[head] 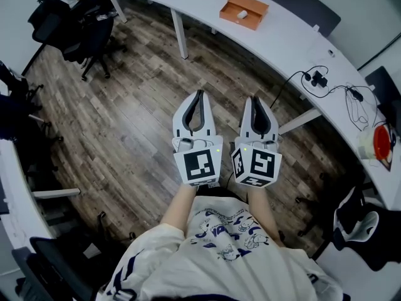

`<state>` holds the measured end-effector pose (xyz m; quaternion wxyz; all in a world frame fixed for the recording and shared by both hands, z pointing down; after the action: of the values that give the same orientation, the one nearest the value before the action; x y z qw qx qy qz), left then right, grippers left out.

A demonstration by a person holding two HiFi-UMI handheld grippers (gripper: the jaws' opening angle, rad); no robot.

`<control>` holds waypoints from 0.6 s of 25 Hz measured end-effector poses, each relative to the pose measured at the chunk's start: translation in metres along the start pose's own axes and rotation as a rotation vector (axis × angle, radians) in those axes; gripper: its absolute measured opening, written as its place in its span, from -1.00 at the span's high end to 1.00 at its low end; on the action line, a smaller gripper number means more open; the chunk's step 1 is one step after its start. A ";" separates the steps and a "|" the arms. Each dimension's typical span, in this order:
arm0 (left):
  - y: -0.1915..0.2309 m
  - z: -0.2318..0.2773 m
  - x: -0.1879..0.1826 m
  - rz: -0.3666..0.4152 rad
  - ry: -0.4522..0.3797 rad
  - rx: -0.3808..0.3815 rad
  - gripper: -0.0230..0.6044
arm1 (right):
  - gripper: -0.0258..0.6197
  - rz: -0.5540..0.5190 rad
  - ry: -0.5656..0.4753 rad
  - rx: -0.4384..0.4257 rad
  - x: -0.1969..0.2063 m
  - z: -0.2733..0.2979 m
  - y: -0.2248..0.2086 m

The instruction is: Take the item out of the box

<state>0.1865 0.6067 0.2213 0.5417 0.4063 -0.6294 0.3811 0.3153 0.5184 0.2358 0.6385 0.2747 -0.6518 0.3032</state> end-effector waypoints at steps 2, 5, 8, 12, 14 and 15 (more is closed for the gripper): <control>0.002 0.012 0.003 -0.002 -0.002 0.005 0.87 | 0.75 0.001 0.002 0.006 0.001 0.012 -0.003; 0.007 0.032 0.007 -0.003 0.004 0.013 0.87 | 0.75 0.005 0.005 0.015 0.002 0.032 -0.005; 0.014 0.056 0.013 -0.007 0.006 0.022 0.87 | 0.75 0.006 0.008 0.022 0.006 0.056 -0.006; 0.025 0.095 0.021 -0.011 0.011 0.037 0.87 | 0.75 0.006 0.011 0.034 0.008 0.093 -0.007; 0.031 0.117 0.023 -0.012 0.013 0.050 0.87 | 0.75 0.005 0.010 0.046 0.006 0.114 -0.008; 0.035 0.128 0.024 -0.011 0.015 0.059 0.87 | 0.75 0.004 0.009 0.053 0.005 0.125 -0.007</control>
<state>0.1048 0.5000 0.2281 0.5362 0.4227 -0.6118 0.3993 0.2373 0.4205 0.2410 0.6333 0.2886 -0.6414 0.3228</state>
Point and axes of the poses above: the fingertips, and each gripper's own axes: z forward along the fingers, y to its left, x out of its underside, the point moved 9 cm from there along -z, backward along the fingers, and after that the axes turned 3 degrees about x, right-handed, at the moved point
